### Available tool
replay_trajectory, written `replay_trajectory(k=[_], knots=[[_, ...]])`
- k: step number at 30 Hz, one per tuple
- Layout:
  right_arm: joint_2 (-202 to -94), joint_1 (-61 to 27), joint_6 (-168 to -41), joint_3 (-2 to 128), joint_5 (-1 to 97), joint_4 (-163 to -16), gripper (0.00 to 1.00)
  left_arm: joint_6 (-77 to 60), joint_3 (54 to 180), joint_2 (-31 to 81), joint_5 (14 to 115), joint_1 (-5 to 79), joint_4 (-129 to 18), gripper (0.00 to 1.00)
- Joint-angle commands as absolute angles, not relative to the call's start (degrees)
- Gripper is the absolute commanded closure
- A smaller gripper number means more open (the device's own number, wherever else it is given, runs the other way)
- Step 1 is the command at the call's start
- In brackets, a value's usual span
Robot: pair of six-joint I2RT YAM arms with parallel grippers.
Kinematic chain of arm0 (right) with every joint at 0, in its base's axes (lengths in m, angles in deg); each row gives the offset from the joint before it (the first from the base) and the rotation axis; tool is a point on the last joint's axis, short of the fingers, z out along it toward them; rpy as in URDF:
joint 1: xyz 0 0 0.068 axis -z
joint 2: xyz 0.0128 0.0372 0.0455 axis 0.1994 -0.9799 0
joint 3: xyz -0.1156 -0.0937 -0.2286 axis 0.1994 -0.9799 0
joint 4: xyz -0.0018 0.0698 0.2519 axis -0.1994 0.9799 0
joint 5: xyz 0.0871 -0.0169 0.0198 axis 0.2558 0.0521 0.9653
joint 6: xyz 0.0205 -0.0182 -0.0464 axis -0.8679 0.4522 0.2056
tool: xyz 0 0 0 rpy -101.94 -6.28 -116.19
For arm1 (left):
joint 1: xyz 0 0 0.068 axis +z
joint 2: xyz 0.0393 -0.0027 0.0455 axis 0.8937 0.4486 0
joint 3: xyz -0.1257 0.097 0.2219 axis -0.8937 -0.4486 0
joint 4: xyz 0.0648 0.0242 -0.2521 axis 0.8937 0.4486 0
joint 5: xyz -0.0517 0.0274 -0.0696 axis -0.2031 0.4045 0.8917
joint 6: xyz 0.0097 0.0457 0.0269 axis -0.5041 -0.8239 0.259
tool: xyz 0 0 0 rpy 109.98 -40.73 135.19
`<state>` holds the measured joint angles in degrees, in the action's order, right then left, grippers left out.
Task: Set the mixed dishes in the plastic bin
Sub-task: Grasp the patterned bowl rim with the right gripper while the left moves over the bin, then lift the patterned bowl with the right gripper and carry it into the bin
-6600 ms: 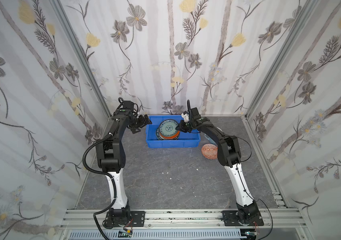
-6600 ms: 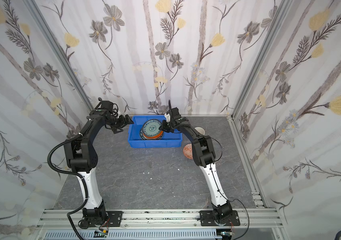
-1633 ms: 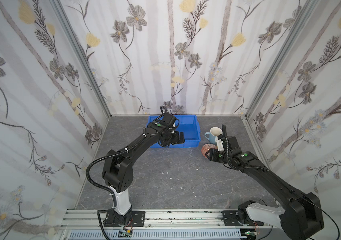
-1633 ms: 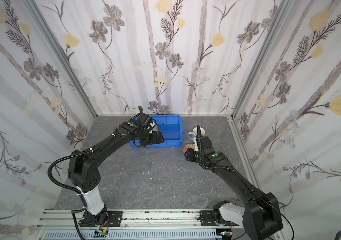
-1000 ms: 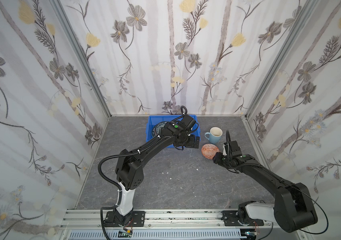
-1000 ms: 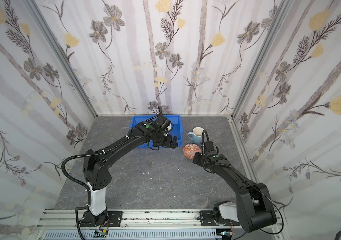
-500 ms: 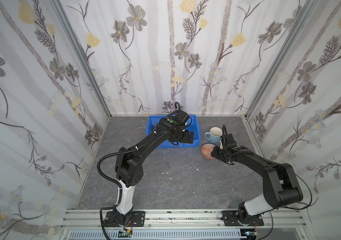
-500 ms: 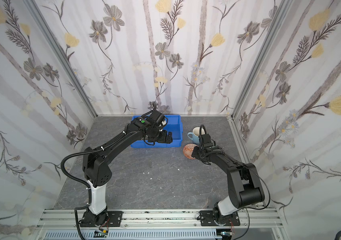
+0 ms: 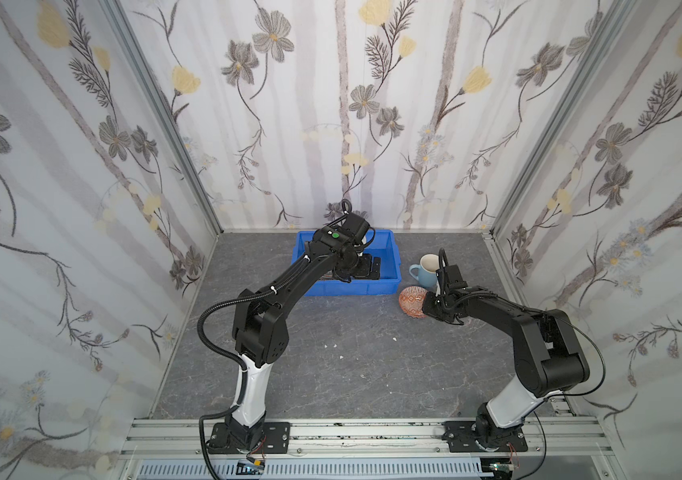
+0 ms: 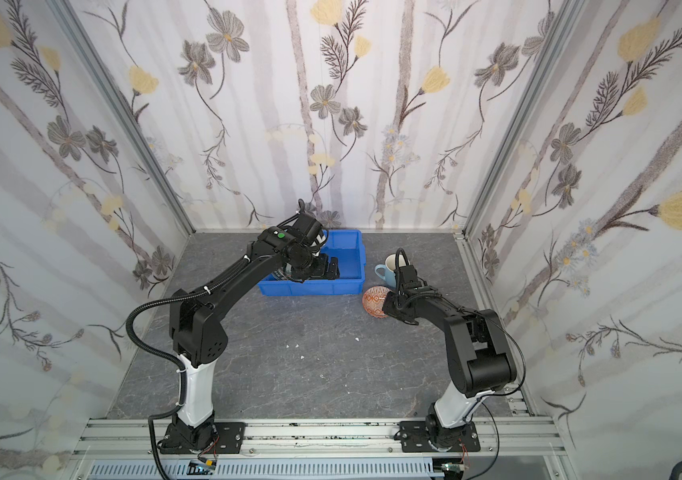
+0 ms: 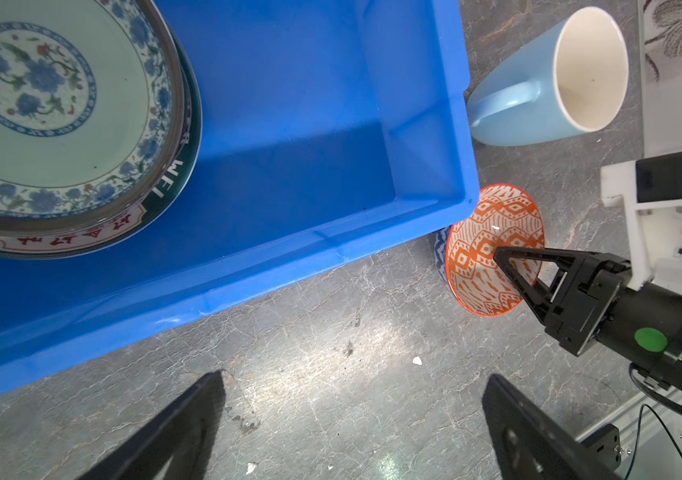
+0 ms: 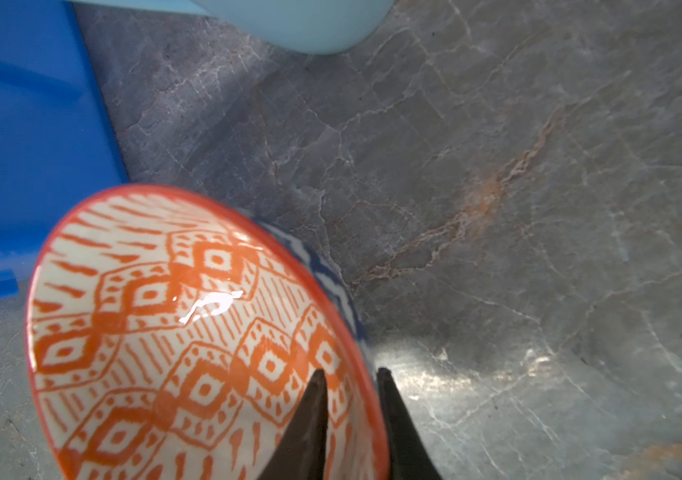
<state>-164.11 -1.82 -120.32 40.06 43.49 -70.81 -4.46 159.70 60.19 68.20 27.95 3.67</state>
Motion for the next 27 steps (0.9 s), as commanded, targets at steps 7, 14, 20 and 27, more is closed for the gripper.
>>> replay_trajectory(k=[7, 14, 20, 27], knots=[[-159.25, -1.94, -119.02, 37.27, 43.56, -68.07, 0.86, -4.09, 154.30, 57.28, 68.57, 28.01, 1.15, 0.00], [-153.51, -2.47, -118.60, 35.12, 43.60, -66.11, 0.87, -3.21, 147.37, 52.62, 67.07, 28.01, -1.59, 0.00], [-150.16, -3.24, -119.08, 34.51, 43.94, -65.76, 0.88, -2.67, 142.82, 49.06, 66.21, 28.02, -3.07, 0.00], [-149.28, -4.64, -119.49, 38.62, 44.37, -64.04, 0.88, -3.28, 140.60, 45.94, 64.47, 29.22, -2.70, 0.00]])
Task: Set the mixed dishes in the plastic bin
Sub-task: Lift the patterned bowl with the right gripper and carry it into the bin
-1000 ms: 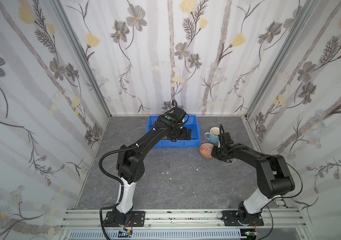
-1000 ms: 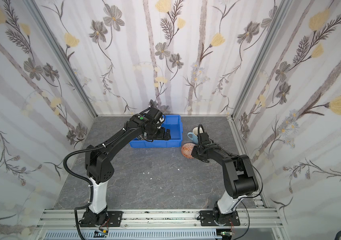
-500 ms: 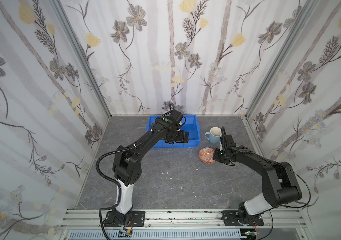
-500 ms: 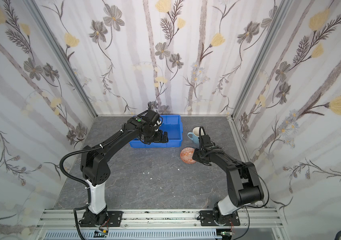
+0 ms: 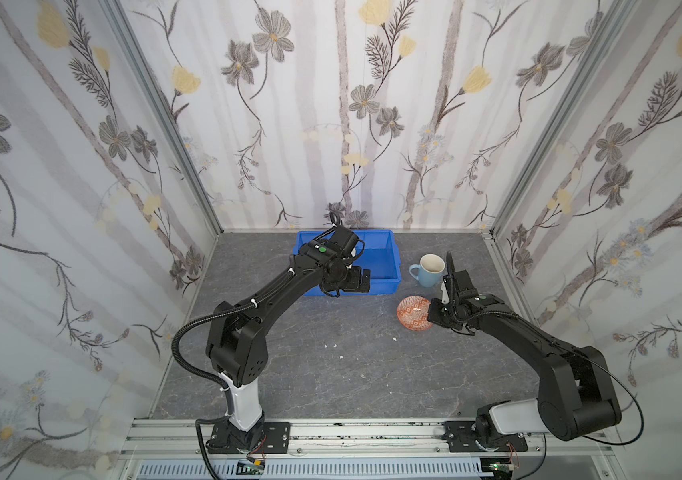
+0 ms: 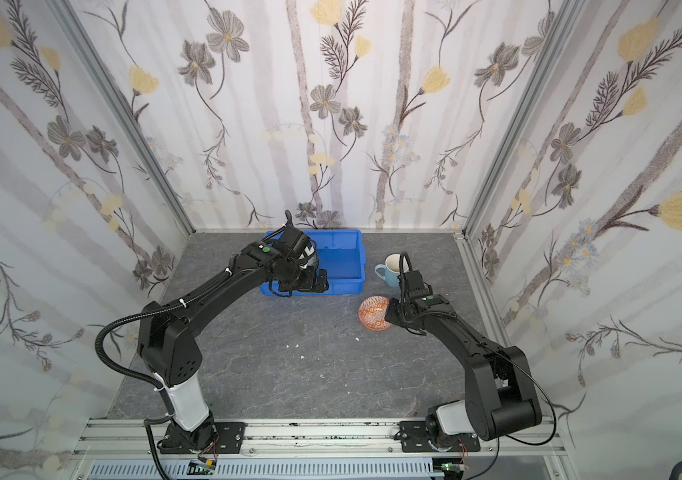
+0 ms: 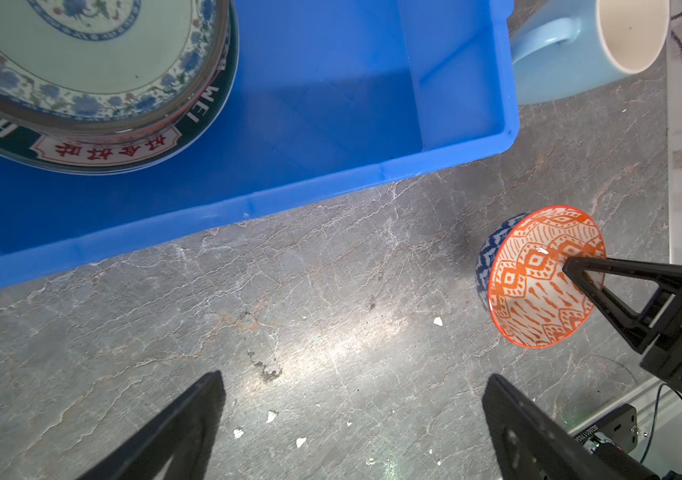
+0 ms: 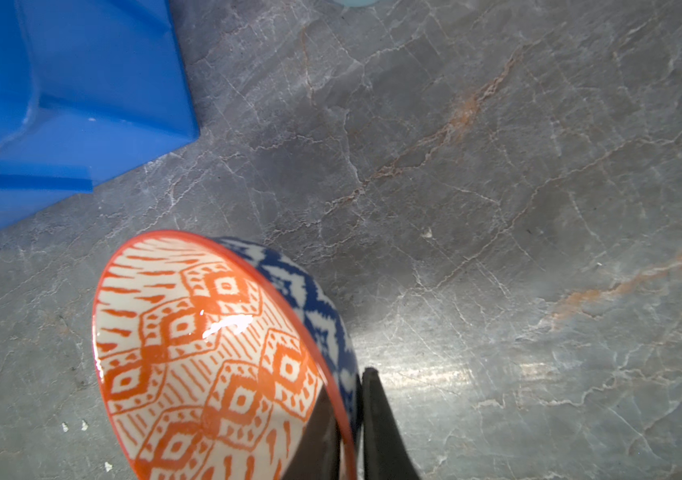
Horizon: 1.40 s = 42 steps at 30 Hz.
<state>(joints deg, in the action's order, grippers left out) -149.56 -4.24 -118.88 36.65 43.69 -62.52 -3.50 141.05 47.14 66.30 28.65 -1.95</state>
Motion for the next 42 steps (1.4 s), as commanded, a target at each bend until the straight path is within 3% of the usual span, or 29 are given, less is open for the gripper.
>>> replay_trajectory(k=[1, 7, 26, 42], knots=[[-149.50, -4.96, -119.42, 39.81, 44.37, -63.50, 0.88, -3.33, 140.26, 45.51, 64.29, 29.61, -2.61, 0.00], [-151.08, -6.12, -118.86, 48.67, 44.46, -60.72, 0.88, -3.45, 138.48, 43.00, 63.98, 32.25, -2.91, 0.00], [-179.02, -10.19, -118.06, 80.87, 46.69, -58.90, 0.89, -8.29, 150.64, 52.00, 69.01, 43.72, 0.42, 0.00], [-198.78, -11.52, -118.33, 98.64, 51.21, -55.93, 0.88, -9.79, 154.65, 58.62, 74.96, 53.14, -0.20, 0.00]])
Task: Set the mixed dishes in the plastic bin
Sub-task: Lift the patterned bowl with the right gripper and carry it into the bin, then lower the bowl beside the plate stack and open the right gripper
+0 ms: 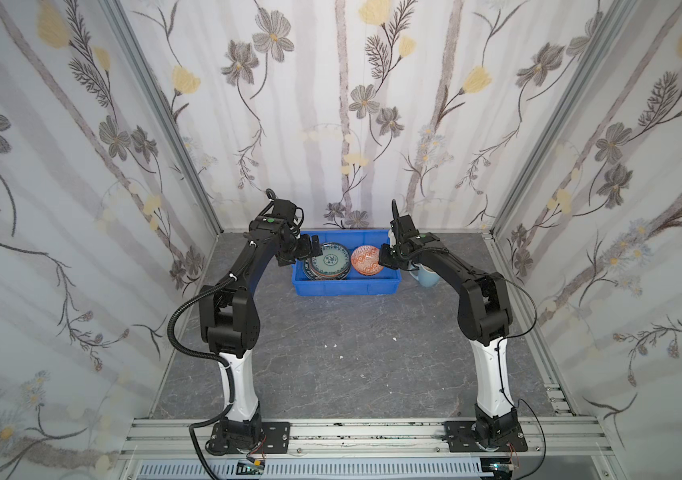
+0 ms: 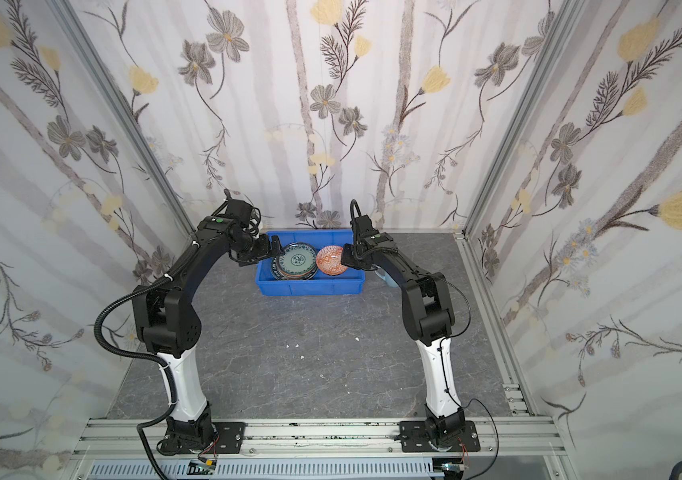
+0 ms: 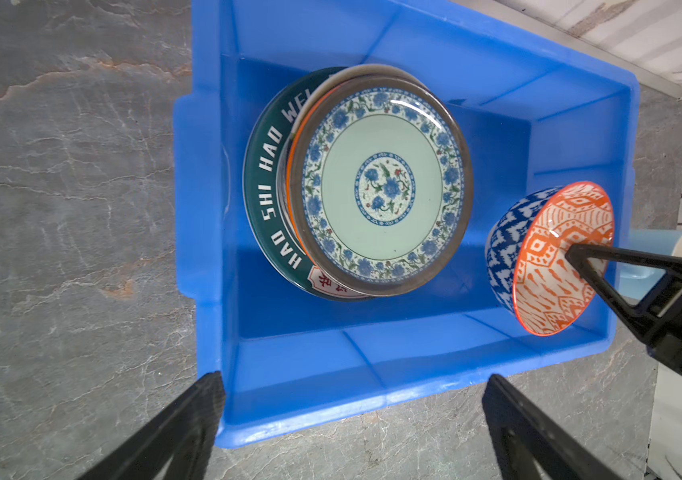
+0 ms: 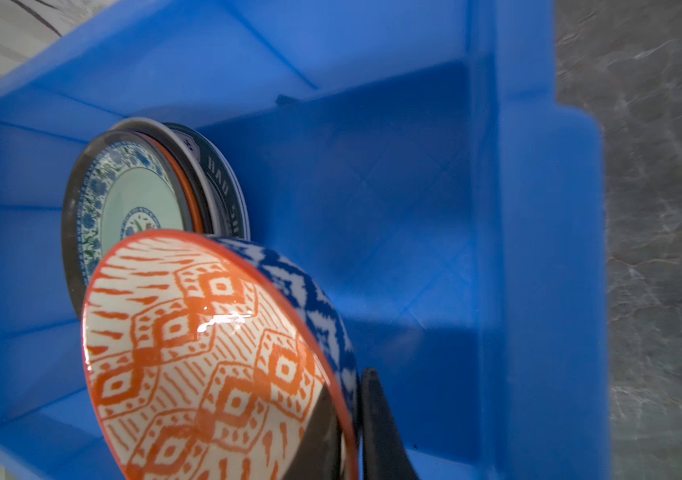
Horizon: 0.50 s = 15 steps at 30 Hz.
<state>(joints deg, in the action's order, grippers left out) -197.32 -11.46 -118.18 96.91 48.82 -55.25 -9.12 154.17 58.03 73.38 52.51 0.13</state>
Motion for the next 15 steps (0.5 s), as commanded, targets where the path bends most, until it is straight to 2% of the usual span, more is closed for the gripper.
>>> replay_trajectory(k=[1, 15], knots=[[-199.49, -11.61, -118.35, 98.89, 51.27, -55.85, 0.88, -9.79, 154.59, 58.81, 75.29, 53.53, -0.23, 0.00], [-201.95, -12.09, -117.53, 98.85, 50.32, -51.66, 0.88, -9.19, 154.11, 61.18, 77.62, 55.69, -1.27, 0.00]])
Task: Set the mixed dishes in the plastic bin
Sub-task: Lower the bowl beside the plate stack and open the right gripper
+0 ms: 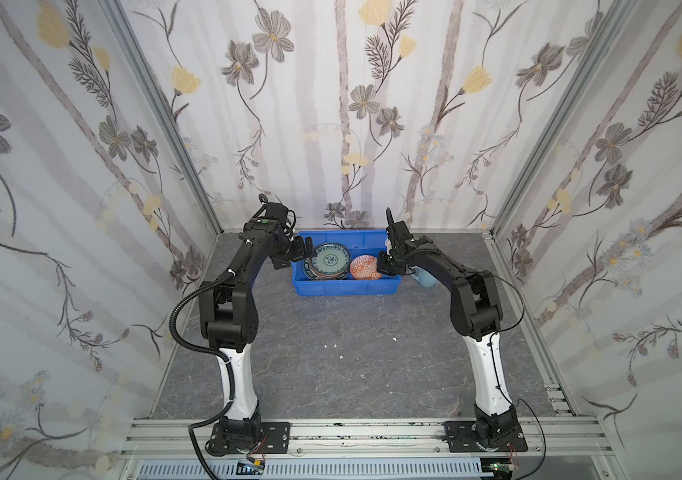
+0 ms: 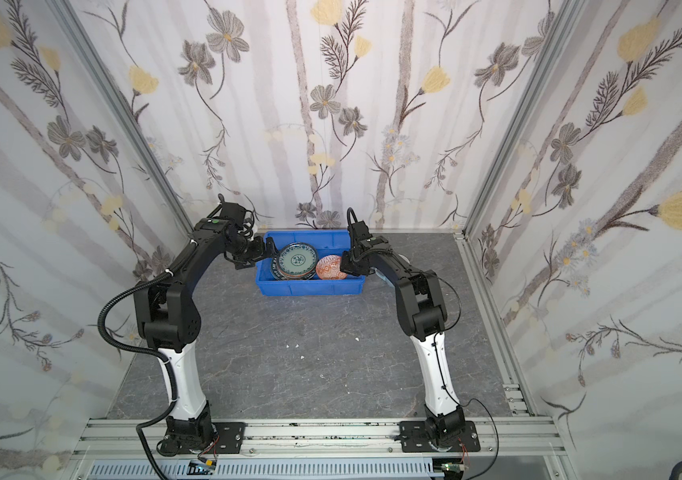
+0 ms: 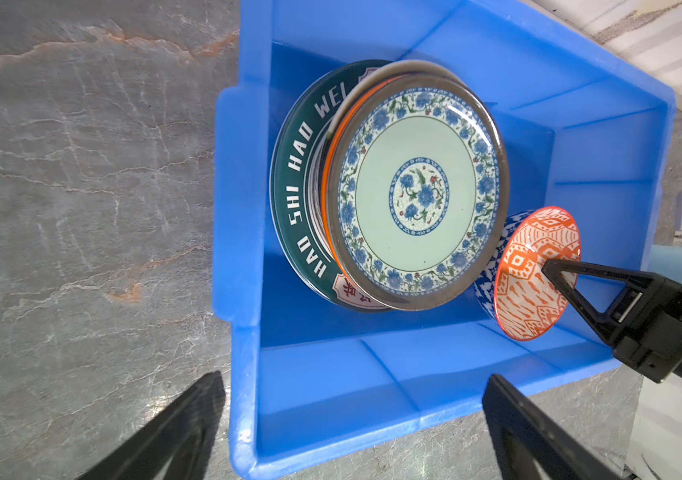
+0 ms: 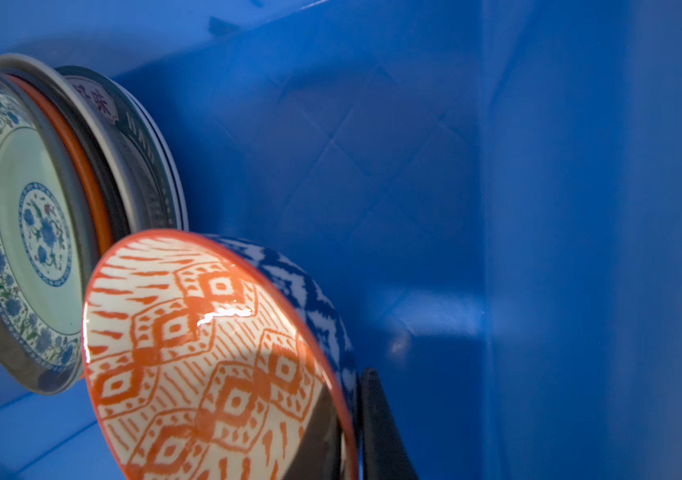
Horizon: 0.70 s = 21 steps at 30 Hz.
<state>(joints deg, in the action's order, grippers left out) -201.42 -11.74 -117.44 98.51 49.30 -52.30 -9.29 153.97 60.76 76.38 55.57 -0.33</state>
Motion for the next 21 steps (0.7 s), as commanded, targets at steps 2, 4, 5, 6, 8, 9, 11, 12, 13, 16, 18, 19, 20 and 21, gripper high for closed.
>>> replay_trajectory(k=[2, 4, 5, 6, 8, 9, 11, 12, 13, 16, 18, 19, 20, 21], knots=[[-202.07, -12.22, -117.46, 98.86, 50.24, -51.13, 0.88, -9.09, 154.09, 61.36, 77.78, 55.70, -1.46, 0.00], [-201.96, -12.40, -117.13, 98.88, 49.88, -50.52, 0.88, -9.00, 153.99, 61.55, 77.95, 55.76, -1.63, 0.00], [-201.94, -12.52, -116.93, 98.92, 49.79, -50.25, 0.87, -9.00, 153.90, 61.54, 78.10, 55.79, -1.63, 0.00], [-201.78, -12.52, -116.71, 98.91, 49.73, -50.01, 0.85, -8.91, 153.81, 61.55, 78.04, 55.79, -1.68, 0.00], [-201.48, -12.62, -116.38, 98.93, 49.38, -49.78, 0.81, -8.91, 153.67, 61.54, 78.23, 55.79, -1.81, 0.00], [-201.32, -12.66, -116.21, 98.85, 49.43, -49.76, 0.79, -8.83, 153.46, 61.55, 78.23, 55.79, -1.85, 0.00], [-200.83, -12.66, -116.03, 98.87, 49.18, -49.84, 0.72, -8.74, 153.17, 61.59, 78.44, 55.83, -2.07, 0.00], [-200.43, -12.69, -115.91, 98.91, 48.96, -49.85, 0.68, -8.74, 153.10, 61.53, 78.61, 55.79, -2.06, 0.00], [-200.12, -12.71, -115.87, 98.85, 48.84, -49.73, 0.64, -8.65, 153.06, 61.50, 78.67, 55.81, -2.06, 0.00], [-198.99, -12.74, -115.54, 98.87, 47.97, -49.26, 0.59, -8.56, 152.82, 61.39, 78.93, 55.79, -2.16, 0.00], [-197.89, -12.84, -115.26, 98.84, 47.02, -48.72, 0.59, -8.56, 152.59, 61.11, 78.86, 55.80, -2.35, 0.00], [-197.33, -12.81, -115.11, 98.84, 46.70, -48.40, 0.59, -8.64, 152.42, 61.00, 78.74, 55.87, -2.45, 0.00], [-196.88, -12.82, -115.10, 98.76, 46.48, -48.16, 0.59, -8.65, 152.27, 60.98, 78.53, 55.88, -2.48, 0.00], [-196.25, -12.82, -114.95, 98.80, 46.28, -47.86, 0.59, -8.65, 152.19, 60.76, 78.36, 55.87, -2.58, 0.00]])
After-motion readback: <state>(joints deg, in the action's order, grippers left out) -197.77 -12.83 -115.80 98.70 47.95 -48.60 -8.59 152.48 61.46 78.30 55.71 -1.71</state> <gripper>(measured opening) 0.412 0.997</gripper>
